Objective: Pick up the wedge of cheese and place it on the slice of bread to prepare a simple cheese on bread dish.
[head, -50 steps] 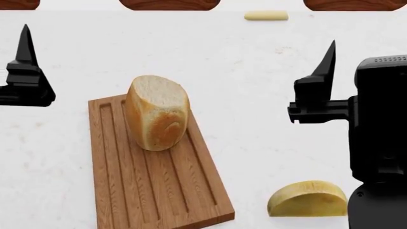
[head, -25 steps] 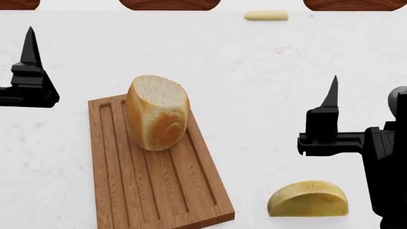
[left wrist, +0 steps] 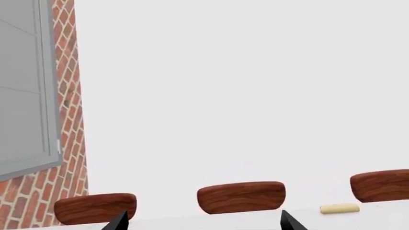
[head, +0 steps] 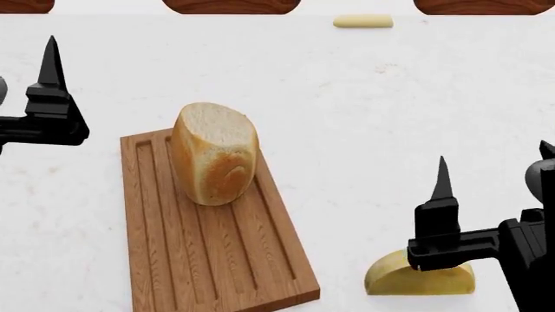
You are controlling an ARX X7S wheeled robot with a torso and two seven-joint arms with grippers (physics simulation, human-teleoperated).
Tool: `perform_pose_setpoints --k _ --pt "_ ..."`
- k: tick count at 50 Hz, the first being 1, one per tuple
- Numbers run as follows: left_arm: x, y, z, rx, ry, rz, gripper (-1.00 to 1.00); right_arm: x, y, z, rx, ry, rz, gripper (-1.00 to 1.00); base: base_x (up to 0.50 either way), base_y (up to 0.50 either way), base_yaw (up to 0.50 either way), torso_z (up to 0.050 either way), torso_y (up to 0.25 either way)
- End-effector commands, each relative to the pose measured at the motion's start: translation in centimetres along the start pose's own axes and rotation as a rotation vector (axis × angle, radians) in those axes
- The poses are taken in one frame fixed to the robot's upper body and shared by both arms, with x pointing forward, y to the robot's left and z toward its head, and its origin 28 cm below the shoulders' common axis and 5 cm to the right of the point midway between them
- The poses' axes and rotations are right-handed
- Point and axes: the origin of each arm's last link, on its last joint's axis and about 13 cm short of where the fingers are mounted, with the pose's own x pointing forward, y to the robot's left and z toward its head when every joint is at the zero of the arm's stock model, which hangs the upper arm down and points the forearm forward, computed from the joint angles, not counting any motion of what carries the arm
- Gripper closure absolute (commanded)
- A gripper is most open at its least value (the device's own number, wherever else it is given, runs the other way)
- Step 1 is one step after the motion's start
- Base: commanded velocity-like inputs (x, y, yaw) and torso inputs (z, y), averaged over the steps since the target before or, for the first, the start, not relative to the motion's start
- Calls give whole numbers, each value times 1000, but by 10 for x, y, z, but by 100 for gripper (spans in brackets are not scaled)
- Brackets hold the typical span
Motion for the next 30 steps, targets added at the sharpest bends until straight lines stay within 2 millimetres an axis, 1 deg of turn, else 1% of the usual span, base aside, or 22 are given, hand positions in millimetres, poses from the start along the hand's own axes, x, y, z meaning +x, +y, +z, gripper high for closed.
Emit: perform_pose_setpoints --k 1,12,14,17,18,21,22,28,30 --pt "1 -2 0 1 1 -8 -100 -7 -4 -1 -26 39 23 -100 0 0 0 0 0" --pt "1 -2 0 1 1 -8 -100 -7 -4 -1 -26 39 23 -100 0 0 0 0 0" --pt "2 -3 -2 16 4 -10 -100 -11 -7 -8 -34 52 23 -100 0 0 0 0 0" --pt "2 -3 -2 23 8 -12 -100 -12 -8 -8 -8 27 48 -100 0 0 0 0 0" --pt "2 -4 -2 23 9 -32 -100 -17 -14 -7 -23 29 73 -100 0 0 0 0 0" --pt "1 -4 -3 22 12 -32 -100 -20 -20 -6 -44 29 76 -100 0 0 0 0 0" --pt "1 -5 -3 33 12 -32 -100 -21 -22 -4 -23 17 92 -100 0 0 0 0 0" --pt "0 -6 -3 47 12 -45 -100 -25 -32 -5 -7 48 216 -100 0 0 0 0 0" --pt "0 -6 -3 44 12 -44 -100 -25 -34 -4 -33 57 237 -100 0 0 0 0 0"
